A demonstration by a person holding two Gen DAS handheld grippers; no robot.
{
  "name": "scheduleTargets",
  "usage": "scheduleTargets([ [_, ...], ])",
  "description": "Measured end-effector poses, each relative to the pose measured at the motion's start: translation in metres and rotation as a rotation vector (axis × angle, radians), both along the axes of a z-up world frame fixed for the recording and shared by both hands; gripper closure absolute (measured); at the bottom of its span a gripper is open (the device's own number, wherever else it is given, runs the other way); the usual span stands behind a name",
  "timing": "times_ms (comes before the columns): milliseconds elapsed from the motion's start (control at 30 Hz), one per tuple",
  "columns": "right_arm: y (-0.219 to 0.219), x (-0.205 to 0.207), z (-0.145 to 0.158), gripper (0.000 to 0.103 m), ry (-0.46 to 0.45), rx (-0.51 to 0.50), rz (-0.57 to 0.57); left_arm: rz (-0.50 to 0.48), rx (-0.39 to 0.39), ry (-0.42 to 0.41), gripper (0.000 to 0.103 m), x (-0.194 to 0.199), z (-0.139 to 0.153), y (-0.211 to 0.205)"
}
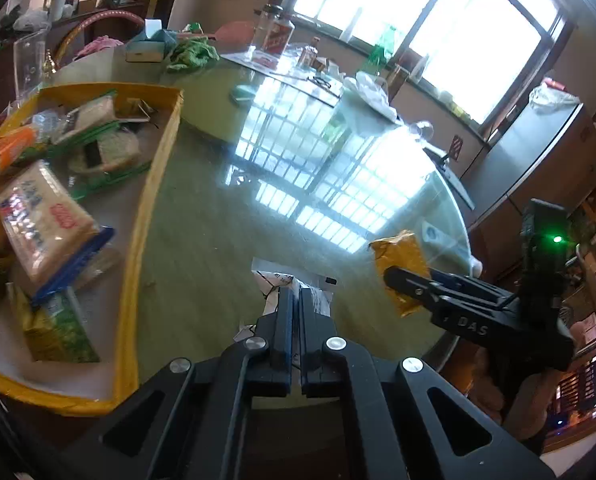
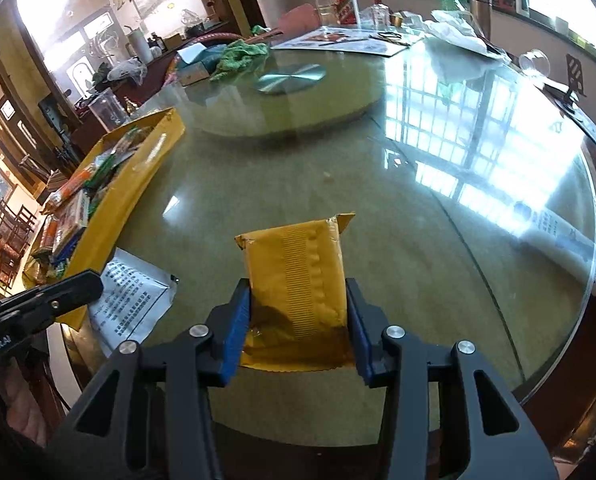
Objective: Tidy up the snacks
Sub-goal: 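Carry the gold pack and white sachet over the tray and open both tools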
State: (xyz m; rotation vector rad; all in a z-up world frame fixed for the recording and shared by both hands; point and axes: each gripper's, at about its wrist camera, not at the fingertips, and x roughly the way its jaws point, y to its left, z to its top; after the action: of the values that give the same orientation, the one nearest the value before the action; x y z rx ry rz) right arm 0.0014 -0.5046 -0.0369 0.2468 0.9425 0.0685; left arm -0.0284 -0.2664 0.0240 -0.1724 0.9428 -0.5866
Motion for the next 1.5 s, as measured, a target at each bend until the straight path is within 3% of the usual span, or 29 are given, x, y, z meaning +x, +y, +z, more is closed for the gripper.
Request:
scheduleTargets([
  [233, 0.021, 0.007, 0.011, 0.057, -0.022, 0.008, 0.047, 0.051, -0.057, -0.043, 0.103, -0.004, 0.026, 0.034],
  [533, 0.059, 0.023, 0.034, 0.057, -0.072, 0.031, 0.143, 0.186, -0.091, -0.109, 0.103, 0.001, 0.053, 0.100],
  [900, 0.132, 0.060, 0.051, 0.058, -0.099, 0.045, 0.305, 0.338, -0.089, -0.086, 0.103, 0.009, 0.042, 0.167],
  [1200, 0.184, 0.098, 0.050, 0.058, -0.081, 0.038, 0.385, 0.370, -0.094, -0.024, 0.103, 0.014, 0.014, 0.193],
  [1500, 0.211, 0.135, 0.038, 0.058, -0.047, 0.036, 0.390, 0.384, -0.129, -0.002, 0.103, 0.015, 0.005, 0.210],
])
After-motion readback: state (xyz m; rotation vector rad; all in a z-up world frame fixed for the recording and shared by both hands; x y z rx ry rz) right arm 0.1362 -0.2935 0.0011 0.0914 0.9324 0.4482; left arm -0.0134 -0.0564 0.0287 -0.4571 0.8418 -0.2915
